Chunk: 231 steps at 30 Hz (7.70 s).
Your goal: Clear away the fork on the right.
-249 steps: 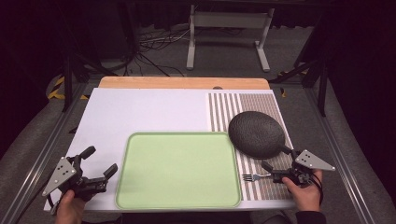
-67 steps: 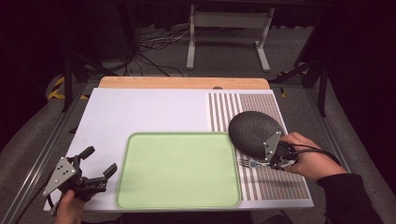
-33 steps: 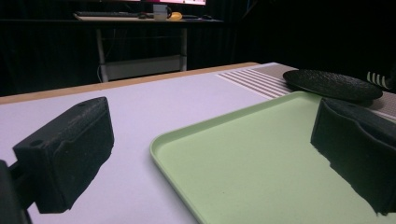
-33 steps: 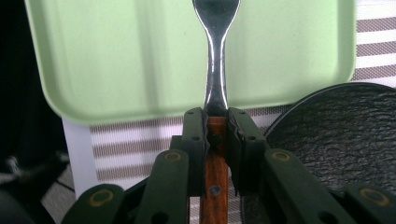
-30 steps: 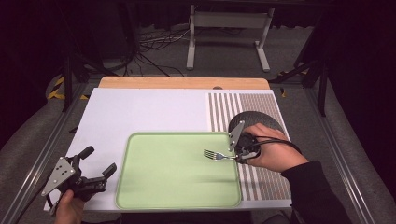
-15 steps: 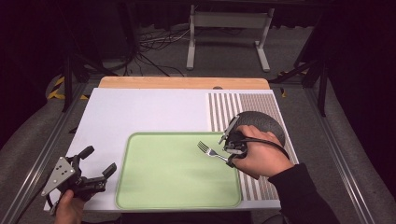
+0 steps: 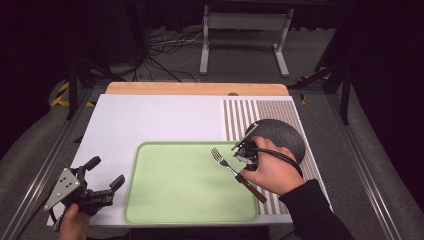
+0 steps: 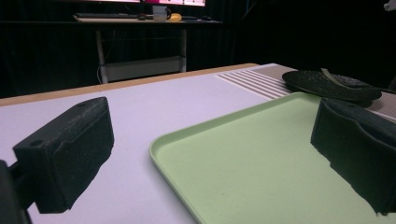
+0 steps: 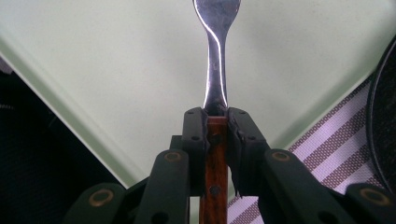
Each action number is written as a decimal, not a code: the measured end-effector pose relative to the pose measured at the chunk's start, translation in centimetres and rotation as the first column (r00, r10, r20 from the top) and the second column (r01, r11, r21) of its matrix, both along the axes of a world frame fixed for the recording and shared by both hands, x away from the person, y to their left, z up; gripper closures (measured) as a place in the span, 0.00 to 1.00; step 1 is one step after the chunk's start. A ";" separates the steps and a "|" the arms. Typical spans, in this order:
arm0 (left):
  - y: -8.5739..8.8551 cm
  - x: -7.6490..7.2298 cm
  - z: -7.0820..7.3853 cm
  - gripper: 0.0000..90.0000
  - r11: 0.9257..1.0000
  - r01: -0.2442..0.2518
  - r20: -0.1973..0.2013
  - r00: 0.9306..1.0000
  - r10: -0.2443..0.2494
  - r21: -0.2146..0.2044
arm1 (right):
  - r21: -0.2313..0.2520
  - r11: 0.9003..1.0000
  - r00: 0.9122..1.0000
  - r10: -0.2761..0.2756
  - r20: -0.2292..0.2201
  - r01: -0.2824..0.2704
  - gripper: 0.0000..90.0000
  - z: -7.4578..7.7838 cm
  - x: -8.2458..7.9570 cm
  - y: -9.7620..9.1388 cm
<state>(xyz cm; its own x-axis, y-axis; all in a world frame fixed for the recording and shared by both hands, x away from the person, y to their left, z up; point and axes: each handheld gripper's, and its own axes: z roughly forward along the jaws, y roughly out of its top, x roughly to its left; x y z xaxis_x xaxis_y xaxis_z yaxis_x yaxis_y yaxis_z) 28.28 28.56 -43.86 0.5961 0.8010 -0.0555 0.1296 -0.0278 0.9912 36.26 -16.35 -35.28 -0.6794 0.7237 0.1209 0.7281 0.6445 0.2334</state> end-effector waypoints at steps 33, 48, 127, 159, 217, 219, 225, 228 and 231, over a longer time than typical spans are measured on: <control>0.1 0.0 0.0 0.00 1.000 -0.001 0.000 1.000 0.001 -0.003 | -0.037 0.974 0.974 -0.226 -0.018 0.225 0.87 -3.8 0.4 1.4; 0.0 0.0 0.0 0.00 1.000 0.000 -0.002 1.000 0.000 -0.004 | -0.062 0.962 0.963 -0.267 -0.034 0.265 0.86 -5.1 0.7 1.7; 0.1 0.0 0.0 0.00 1.000 0.001 0.000 1.000 -0.001 -0.008 | 0.196 0.966 0.963 0.121 0.241 -0.170 1.00 -7.9 3.0 1.8; 0.1 0.0 0.0 0.00 1.000 0.004 -0.002 1.000 -0.004 -0.007 | 0.176 0.982 0.965 0.012 0.262 -0.060 1.00 -7.9 4.1 -1.0; 0.0 0.1 -0.1 0.00 1.000 0.001 -0.006 1.000 -0.001 -0.002 | 0.440 0.870 0.862 -0.037 0.506 -0.222 0.18 -3.9 1.8 -6.2; 0.0 0.1 -0.1 0.00 1.000 0.000 -0.007 1.000 0.000 -0.003 | 0.449 0.865 0.854 -0.046 0.518 -0.226 0.18 -3.8 1.7 -6.7; 0.0 0.1 -0.1 0.00 1.000 0.000 -0.009 1.000 0.000 0.000 | 0.486 0.831 0.819 -0.066 0.570 -0.271 0.17 -3.7 0.7 -8.7; -0.1 0.1 -0.1 0.00 1.000 0.000 -0.009 1.000 0.000 0.000 | 0.490 0.823 0.804 -0.069 0.591 -0.289 0.17 -3.8 0.2 -9.4; -0.1 0.1 -0.1 0.00 1.000 -0.002 -0.008 1.000 0.002 0.000 | 0.501 0.813 0.791 -0.084 0.606 -0.298 0.17 -4.0 -0.2 -10.2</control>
<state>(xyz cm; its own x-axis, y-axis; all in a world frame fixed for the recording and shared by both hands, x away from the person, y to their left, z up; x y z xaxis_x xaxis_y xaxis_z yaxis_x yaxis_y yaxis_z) 28.35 28.48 -43.96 0.5941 0.8021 -0.0605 0.1378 -0.0274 0.9901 36.09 -26.55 -39.29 -0.8177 0.5751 0.0254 0.2591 0.3283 0.9083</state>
